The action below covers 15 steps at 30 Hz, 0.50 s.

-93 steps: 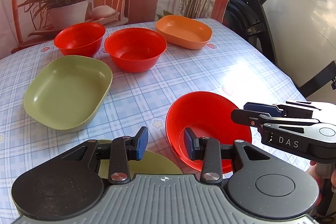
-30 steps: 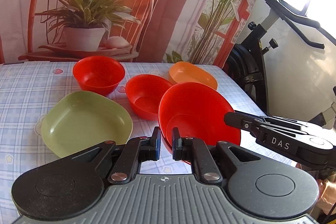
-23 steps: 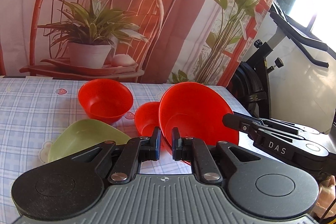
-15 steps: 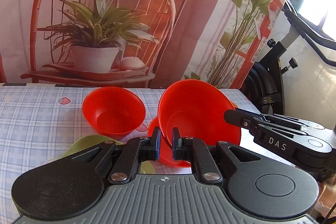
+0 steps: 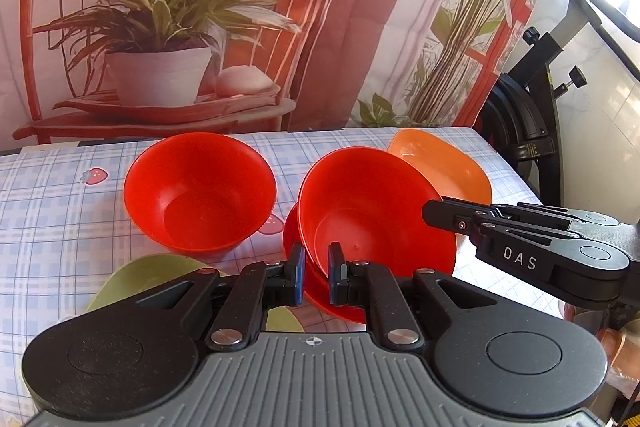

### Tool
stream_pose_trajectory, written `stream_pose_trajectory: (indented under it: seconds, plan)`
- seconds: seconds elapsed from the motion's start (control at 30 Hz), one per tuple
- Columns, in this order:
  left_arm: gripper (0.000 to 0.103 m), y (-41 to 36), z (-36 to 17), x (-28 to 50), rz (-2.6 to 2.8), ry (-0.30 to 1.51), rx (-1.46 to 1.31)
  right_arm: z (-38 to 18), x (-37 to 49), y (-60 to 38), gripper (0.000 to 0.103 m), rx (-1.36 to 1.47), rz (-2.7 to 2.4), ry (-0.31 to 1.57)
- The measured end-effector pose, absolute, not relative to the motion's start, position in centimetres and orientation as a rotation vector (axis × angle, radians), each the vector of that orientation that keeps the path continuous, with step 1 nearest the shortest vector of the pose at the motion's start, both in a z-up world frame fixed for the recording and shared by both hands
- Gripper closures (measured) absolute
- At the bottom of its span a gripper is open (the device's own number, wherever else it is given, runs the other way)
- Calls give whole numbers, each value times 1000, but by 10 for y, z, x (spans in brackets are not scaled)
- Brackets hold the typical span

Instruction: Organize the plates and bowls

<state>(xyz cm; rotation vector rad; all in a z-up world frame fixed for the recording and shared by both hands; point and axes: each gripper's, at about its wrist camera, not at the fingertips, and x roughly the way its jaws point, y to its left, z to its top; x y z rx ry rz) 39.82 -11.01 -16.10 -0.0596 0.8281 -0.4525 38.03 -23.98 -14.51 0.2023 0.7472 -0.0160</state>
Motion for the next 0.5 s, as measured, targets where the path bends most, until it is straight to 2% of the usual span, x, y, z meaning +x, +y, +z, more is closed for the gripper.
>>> stream_pose_trajectory:
  seconds: [0.5]
  plan:
    - [90, -116, -171, 408, -454, 846, -11, -156, 384, -241, 97, 216, -28, 794]
